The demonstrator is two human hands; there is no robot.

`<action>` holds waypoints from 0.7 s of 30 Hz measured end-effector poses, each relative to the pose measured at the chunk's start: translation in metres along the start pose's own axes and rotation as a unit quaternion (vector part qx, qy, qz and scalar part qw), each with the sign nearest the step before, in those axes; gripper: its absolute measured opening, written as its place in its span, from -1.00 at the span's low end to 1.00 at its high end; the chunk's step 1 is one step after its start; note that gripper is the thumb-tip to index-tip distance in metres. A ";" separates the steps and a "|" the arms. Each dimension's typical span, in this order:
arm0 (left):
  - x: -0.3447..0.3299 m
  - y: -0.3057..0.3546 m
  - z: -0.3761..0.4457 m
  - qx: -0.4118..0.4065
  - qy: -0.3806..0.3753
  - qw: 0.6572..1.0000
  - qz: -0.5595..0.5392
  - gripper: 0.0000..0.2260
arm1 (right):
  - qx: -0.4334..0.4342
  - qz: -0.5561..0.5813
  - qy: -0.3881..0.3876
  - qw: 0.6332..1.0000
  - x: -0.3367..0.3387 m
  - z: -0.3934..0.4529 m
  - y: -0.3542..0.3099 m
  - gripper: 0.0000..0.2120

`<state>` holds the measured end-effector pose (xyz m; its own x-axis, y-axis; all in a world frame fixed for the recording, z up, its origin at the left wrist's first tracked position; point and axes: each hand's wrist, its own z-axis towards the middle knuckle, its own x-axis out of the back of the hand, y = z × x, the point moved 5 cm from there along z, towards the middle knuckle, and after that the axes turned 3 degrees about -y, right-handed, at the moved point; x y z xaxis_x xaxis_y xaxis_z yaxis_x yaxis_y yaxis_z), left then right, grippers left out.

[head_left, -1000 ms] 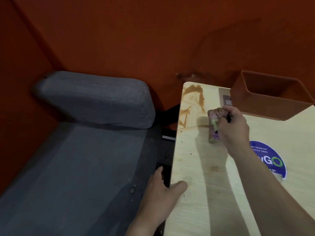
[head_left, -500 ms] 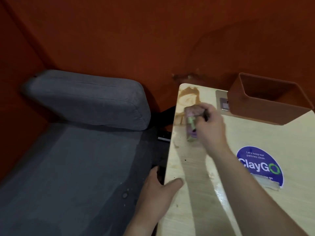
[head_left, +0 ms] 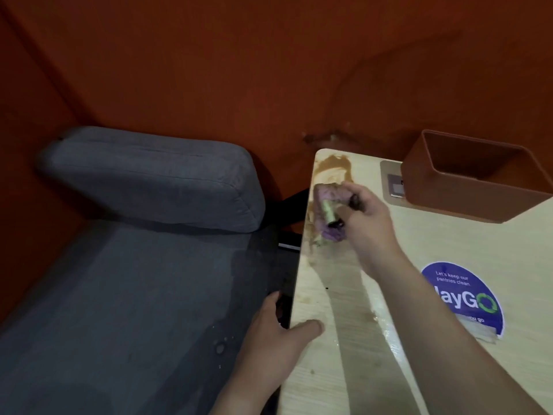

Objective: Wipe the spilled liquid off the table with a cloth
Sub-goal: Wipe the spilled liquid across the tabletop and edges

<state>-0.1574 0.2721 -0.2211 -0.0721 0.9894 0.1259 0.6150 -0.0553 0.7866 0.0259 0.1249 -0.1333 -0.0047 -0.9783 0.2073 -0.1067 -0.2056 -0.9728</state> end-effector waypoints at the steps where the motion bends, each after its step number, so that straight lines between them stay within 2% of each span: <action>1: 0.000 -0.001 -0.001 0.000 -0.005 1.000 -0.002 0.01 | 0.004 -0.036 0.010 0.999 0.014 0.004 -0.002 -0.52; 2: 0.000 -0.001 -0.001 0.001 -0.010 1.000 -0.003 0.02 | 0.014 -0.115 0.012 0.993 0.027 0.006 -0.004 -0.46; 4: 0.000 0.001 -0.002 -0.004 -0.013 1.000 -0.008 0.02 | 0.049 -0.324 0.001 0.945 0.042 0.005 -0.007 -0.40; 6: 0.000 0.004 -0.003 -0.008 -0.010 1.000 -0.008 0.04 | 0.107 -0.408 -0.033 0.906 0.046 0.002 -0.014 -0.47; 9: -0.001 0.006 -0.004 -0.009 -0.010 1.000 -0.007 0.04 | 0.160 -0.388 -0.083 0.904 0.046 -0.005 -0.025 -0.68; 10: -0.001 0.006 -0.003 -0.006 -0.009 1.000 -0.006 0.02 | 0.160 -0.407 -0.089 0.895 0.043 -0.006 -0.024 -0.65; 12: -0.002 0.007 -0.003 -0.003 -0.012 1.000 -0.004 0.01 | 0.129 -0.453 -0.076 0.879 0.040 -0.002 -0.016 -0.37; 13: -0.002 0.008 -0.003 -0.001 -0.015 1.000 -0.007 0.01 | 0.106 -0.443 -0.062 0.888 0.040 0.002 -0.014 -0.29; 14: -0.002 0.009 -0.002 0.001 -0.016 1.000 -0.008 0.01 | 0.088 -0.413 -0.049 0.905 0.042 0.009 -0.014 -0.29; 16: -0.003 0.009 -0.001 0.002 -0.019 1.000 -0.004 0.00 | 0.064 -0.372 -0.020 0.926 0.050 0.023 -0.020 -0.41; 19: -0.003 0.010 -0.001 0.005 -0.022 1.000 0.002 -0.04 | 0.044 -0.381 -0.029 0.923 0.056 0.033 -0.031 -0.55; 21: -0.004 0.012 -0.001 0.004 -0.022 1.000 0.005 -0.07 | 0.041 -0.349 -0.029 0.936 0.062 0.036 -0.038 -0.62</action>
<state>-0.1507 0.2678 -0.2112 -0.0302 0.9938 0.1072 0.6221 -0.0652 0.7802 0.0653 0.0706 -0.0871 0.0918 -0.6036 0.7920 0.0131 -0.7945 -0.6071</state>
